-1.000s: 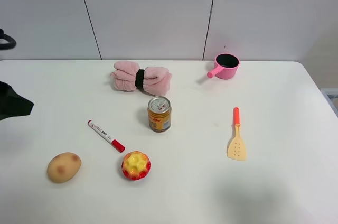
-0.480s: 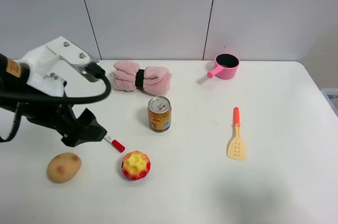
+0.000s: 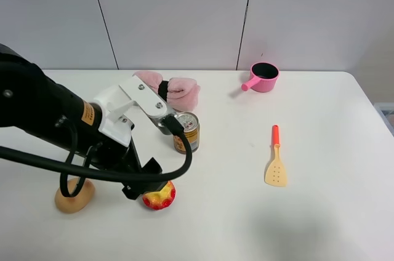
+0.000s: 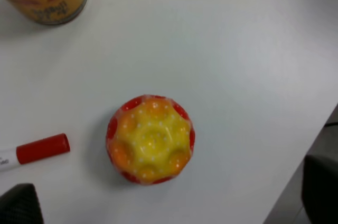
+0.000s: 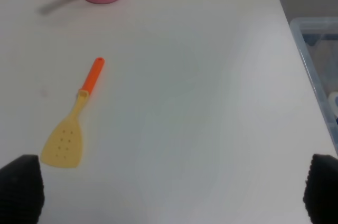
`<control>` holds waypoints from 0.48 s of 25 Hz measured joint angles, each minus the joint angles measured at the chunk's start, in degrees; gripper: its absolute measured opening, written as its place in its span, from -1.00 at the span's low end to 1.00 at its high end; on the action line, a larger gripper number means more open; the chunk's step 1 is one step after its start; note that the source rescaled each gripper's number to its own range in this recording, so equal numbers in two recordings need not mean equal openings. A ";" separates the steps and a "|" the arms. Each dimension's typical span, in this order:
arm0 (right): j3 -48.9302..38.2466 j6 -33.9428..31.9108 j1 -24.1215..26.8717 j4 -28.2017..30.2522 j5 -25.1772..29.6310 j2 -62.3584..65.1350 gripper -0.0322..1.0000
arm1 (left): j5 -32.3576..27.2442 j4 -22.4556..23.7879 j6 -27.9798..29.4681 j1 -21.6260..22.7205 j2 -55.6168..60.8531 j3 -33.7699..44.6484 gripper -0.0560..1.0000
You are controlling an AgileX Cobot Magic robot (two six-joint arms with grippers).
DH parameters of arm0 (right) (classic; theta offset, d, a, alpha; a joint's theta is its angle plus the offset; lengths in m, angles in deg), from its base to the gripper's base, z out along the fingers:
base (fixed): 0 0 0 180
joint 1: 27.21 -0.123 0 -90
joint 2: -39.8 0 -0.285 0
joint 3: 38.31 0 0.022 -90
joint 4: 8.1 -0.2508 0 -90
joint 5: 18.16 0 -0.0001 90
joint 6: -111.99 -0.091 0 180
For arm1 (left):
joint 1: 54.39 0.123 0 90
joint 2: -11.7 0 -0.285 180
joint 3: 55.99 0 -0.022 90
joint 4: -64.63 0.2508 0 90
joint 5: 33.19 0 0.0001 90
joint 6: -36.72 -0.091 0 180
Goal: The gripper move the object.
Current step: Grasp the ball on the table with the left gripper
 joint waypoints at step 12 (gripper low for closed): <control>0.00 0.00 0.00 0.00 0.00 0.00 1.00 | 9.03 3.72 0.44 -0.89 -9.49 2.82 1.00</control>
